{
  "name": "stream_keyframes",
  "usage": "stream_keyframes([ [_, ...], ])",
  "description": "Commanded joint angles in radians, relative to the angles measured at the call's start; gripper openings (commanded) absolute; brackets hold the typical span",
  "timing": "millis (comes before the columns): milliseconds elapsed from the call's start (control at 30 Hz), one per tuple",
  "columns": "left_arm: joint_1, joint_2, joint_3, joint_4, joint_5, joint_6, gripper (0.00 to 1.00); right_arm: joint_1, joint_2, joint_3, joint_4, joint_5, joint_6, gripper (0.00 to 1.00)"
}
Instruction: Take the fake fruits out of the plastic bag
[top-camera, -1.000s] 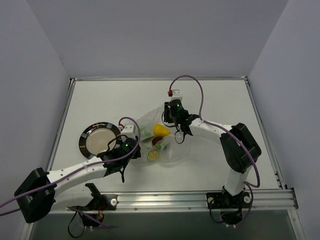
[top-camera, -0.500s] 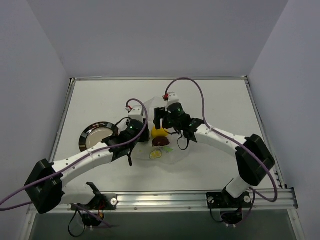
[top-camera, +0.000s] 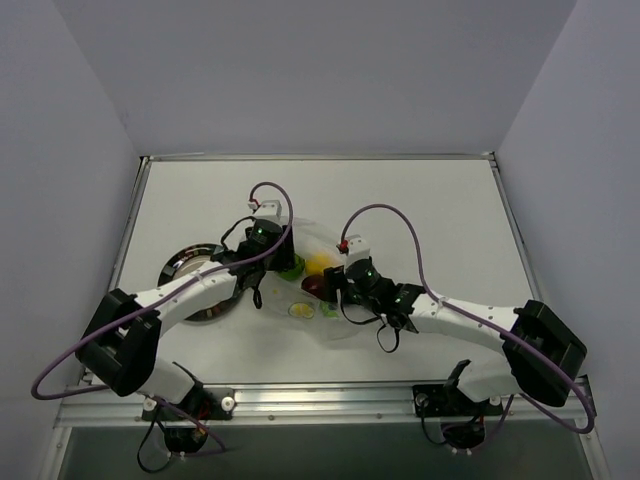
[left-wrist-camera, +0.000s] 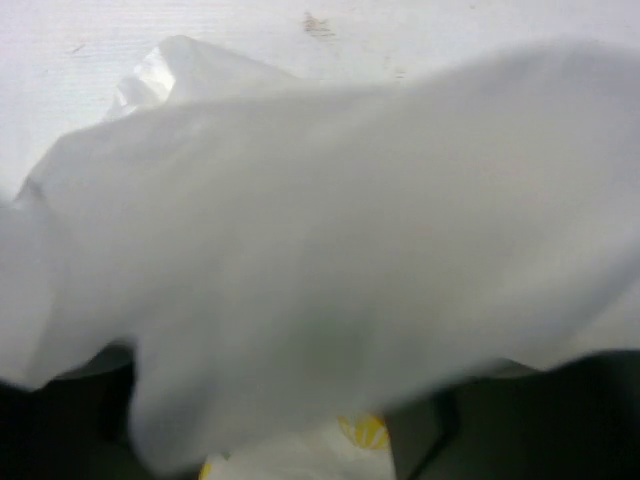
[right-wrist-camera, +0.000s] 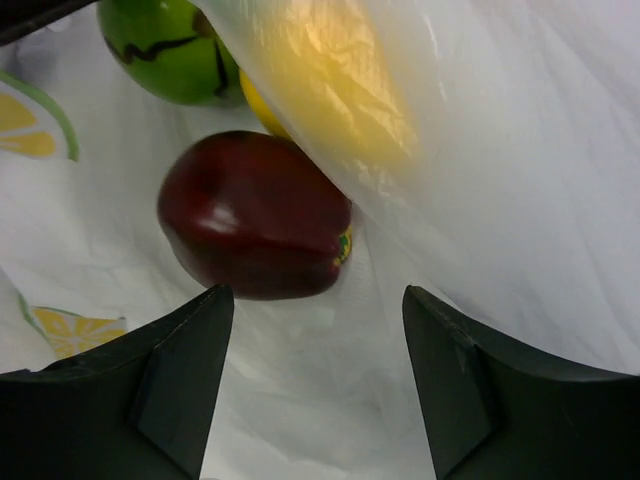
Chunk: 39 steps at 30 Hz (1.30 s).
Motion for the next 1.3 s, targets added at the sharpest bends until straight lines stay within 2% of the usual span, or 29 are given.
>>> stream_keyframes([
  [0,0.008,-0.034,0.017,0.113,0.106,0.017,0.61,-0.007,-0.010,-0.021,0.065,0.053,0.020,0.66],
  [67,0.005,-0.058,-0.031,0.147,0.144,0.016,0.67,-0.013,0.007,-0.016,0.080,0.053,0.015,0.68],
  [100,0.005,-0.067,-0.048,0.158,0.156,0.017,0.73,-0.021,0.019,-0.013,0.090,0.052,0.009,0.69],
  [233,0.008,-0.083,-0.092,0.153,0.166,0.034,0.84,-0.066,0.053,0.025,0.116,0.003,0.006,0.73],
  [500,0.007,-0.138,-0.153,0.162,0.150,0.037,0.84,-0.092,0.121,0.207,0.128,0.010,-0.008,0.77],
  [600,0.005,-0.144,-0.158,0.158,0.153,0.042,0.84,-0.108,0.205,0.283,0.130,0.035,-0.015,0.90],
  [800,0.003,-0.094,-0.131,0.152,0.146,0.075,0.89,-0.147,0.363,0.398,0.151,0.033,0.000,0.98],
  [867,0.002,-0.072,-0.108,0.146,0.130,0.086,0.92,-0.147,0.380,0.416,0.159,0.037,0.008,0.98],
  [933,0.005,-0.052,-0.092,0.141,0.101,0.101,0.97,-0.148,0.385,0.410,0.183,0.064,0.031,0.93],
  [967,0.005,-0.046,-0.082,0.141,0.068,0.105,0.97,-0.150,0.383,0.403,0.206,0.072,0.038,0.85],
  [1067,0.014,0.005,-0.049,0.150,0.057,0.120,0.97,-0.155,0.372,0.381,0.217,0.090,0.051,0.70],
  [1167,0.016,0.063,-0.028,0.184,0.075,0.131,0.94,-0.153,0.348,0.347,0.229,0.069,0.039,0.71],
  [1267,0.016,0.120,-0.003,0.224,0.100,0.135,0.94,-0.153,0.334,0.327,0.231,0.026,0.023,0.78],
])
